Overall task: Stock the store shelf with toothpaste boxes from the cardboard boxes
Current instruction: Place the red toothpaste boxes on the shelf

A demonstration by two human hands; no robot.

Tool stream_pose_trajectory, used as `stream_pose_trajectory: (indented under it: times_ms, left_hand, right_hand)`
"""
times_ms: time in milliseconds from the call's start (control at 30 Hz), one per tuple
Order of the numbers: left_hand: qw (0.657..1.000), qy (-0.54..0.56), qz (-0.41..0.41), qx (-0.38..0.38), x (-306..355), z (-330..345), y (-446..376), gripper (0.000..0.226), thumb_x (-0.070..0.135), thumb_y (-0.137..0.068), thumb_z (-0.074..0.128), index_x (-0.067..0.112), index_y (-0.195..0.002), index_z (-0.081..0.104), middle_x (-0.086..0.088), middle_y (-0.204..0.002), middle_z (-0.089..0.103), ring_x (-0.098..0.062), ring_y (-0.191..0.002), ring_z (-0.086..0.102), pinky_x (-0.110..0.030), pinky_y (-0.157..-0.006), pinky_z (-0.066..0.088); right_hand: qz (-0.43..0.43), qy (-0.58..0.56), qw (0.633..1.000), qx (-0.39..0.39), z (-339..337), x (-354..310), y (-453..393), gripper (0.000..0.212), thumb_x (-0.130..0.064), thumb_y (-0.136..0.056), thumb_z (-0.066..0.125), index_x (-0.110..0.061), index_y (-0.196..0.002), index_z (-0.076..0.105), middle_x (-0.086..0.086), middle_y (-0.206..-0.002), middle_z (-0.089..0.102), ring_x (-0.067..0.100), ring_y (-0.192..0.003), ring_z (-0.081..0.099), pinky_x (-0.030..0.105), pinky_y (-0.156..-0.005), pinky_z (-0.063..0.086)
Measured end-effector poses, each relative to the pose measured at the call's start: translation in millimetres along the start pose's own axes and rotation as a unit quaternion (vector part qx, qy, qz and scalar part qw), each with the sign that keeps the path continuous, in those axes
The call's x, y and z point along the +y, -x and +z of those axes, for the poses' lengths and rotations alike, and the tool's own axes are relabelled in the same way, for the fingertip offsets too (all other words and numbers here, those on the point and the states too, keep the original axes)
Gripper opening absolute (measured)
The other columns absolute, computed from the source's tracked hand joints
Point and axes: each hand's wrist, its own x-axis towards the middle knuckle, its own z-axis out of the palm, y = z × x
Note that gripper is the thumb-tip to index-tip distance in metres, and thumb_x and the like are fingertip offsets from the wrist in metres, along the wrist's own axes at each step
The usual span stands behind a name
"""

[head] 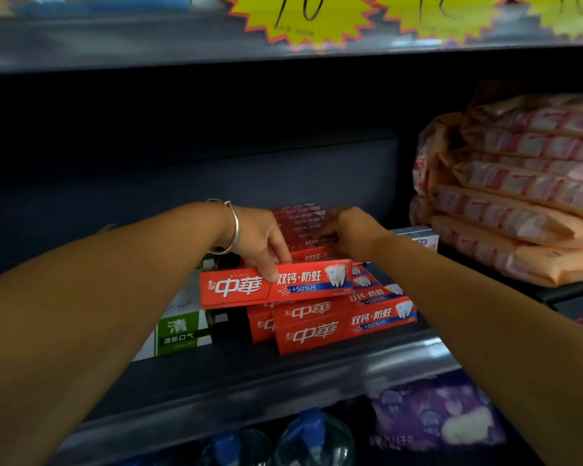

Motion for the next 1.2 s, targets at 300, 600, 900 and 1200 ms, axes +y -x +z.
stream_pose_trajectory:
  times_ms: [300, 600, 900, 1200]
  left_hand:
    - [1.0, 0.012, 0.011, 0.011, 0, 1, -3, 0.044, 0.023, -0.071, 0.079, 0.023, -0.113, 0.066, 0.01, -0.093, 0.071, -0.015, -0.09, 0.07, -0.033, -0.088, 0.055]
    - [1.0, 0.019, 0.018, 0.014, 6, 5, -5, 0.044, 0.019, -0.072, 0.079, 0.021, -0.114, 0.066, 0.008, -0.094, 0.069, -0.017, -0.093, 0.068, -0.031, -0.086, 0.055]
    - [0.999, 0.021, 0.02, 0.019, 6, 4, -7, 0.043, 0.02, -0.071, 0.079, 0.021, -0.113, 0.067, 0.008, -0.092, 0.07, -0.017, -0.091, 0.069, -0.034, -0.087, 0.055]
    - [0.998, -0.002, 0.014, 0.054, 11, 2, -5, 0.044, 0.024, -0.071, 0.079, 0.021, -0.112, 0.065, 0.01, -0.093, 0.066, -0.015, -0.092, 0.066, -0.032, -0.086, 0.055]
  right_hand:
    - [0.007, -0.006, 1.0, -0.004, -10, 8, 11, 0.041, -0.011, -0.088, 0.063, -0.013, -0.128, 0.056, 0.004, -0.132, 0.054, 0.022, -0.122, 0.051, 0.031, -0.104, 0.04]
    - [0.111, 0.116, 0.987, -0.009, -4, 25, 7, 0.028, -0.027, -0.095, 0.053, -0.008, -0.113, 0.061, 0.007, -0.113, 0.065, 0.022, -0.1, 0.062, 0.029, -0.091, 0.05]
    - [0.102, 0.124, 0.987, -0.006, -3, 18, 12, 0.027, -0.024, -0.095, 0.052, -0.007, -0.114, 0.059, 0.01, -0.111, 0.064, 0.023, -0.097, 0.061, 0.028, -0.086, 0.048]
    - [0.082, 0.146, 0.986, -0.016, -5, 18, 19, 0.025, -0.024, -0.094, 0.055, -0.01, -0.114, 0.059, 0.009, -0.112, 0.064, 0.023, -0.097, 0.062, 0.033, -0.087, 0.052]
